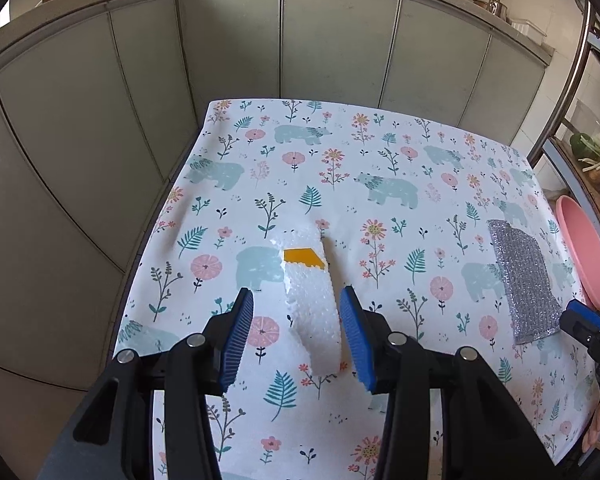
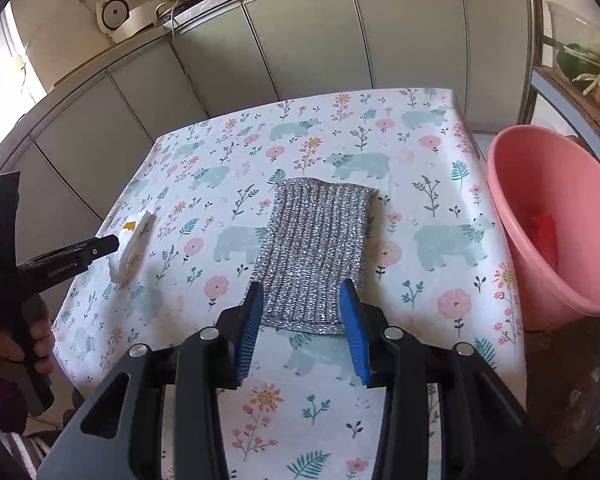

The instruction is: Collect trash

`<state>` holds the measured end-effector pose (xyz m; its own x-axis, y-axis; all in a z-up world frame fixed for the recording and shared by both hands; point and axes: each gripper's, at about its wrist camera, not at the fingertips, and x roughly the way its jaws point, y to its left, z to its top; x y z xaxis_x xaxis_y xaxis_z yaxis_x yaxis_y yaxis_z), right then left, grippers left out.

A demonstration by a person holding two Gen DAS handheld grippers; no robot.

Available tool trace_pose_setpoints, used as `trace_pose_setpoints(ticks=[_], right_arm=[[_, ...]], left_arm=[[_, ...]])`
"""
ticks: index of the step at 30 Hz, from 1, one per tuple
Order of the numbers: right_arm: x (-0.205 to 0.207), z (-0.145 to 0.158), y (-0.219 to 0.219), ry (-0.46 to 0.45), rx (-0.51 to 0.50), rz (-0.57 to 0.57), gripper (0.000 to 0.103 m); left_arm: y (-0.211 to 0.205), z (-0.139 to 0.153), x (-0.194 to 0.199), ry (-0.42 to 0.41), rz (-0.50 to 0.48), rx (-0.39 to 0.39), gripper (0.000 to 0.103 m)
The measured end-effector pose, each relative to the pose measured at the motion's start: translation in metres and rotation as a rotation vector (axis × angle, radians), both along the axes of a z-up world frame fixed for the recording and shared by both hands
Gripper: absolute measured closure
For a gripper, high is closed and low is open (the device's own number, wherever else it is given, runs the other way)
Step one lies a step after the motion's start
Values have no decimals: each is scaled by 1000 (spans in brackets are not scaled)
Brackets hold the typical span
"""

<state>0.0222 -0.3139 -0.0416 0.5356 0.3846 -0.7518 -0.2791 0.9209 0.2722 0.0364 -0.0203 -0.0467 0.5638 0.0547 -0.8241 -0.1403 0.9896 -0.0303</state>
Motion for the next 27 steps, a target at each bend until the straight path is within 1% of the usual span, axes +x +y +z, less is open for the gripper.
trace_pose_setpoints(ticks=[4, 8, 10, 14, 15, 16, 17, 18, 20, 27], right_arm=[[1, 1, 14, -14, -42, 20, 63], [8, 1, 11, -16, -85, -20, 63], [12, 0, 7, -17, -106, -36, 63], [18, -4, 0, 1, -95, -60, 63], [19, -5, -2, 7, -86, -59, 63], [19, -6, -1, 10, -82, -56, 63], [20, -7, -2, 13, -78, -53, 63], [20, -8, -2, 17, -71, -48, 63], [22, -11, -3, 30, -56, -42, 63], [25, -15, -4, 39, -69, -44, 63]], left_arm=[[0, -6, 0, 5, -26, -23, 59], [5, -12, 2, 13, -28, -64, 59], [5, -15, 4, 12, -35, -67, 59], [9, -18, 6, 5, -44, -81, 59], [10, -18, 6, -1, -43, -77, 60], [10, -18, 6, -4, -48, -80, 64], [10, -18, 6, -6, -58, -86, 66], [10, -17, 4, -12, -65, -90, 75], [10, -14, 2, -31, -66, -76, 75], [14, -2, -3, -66, -75, -98, 76]])
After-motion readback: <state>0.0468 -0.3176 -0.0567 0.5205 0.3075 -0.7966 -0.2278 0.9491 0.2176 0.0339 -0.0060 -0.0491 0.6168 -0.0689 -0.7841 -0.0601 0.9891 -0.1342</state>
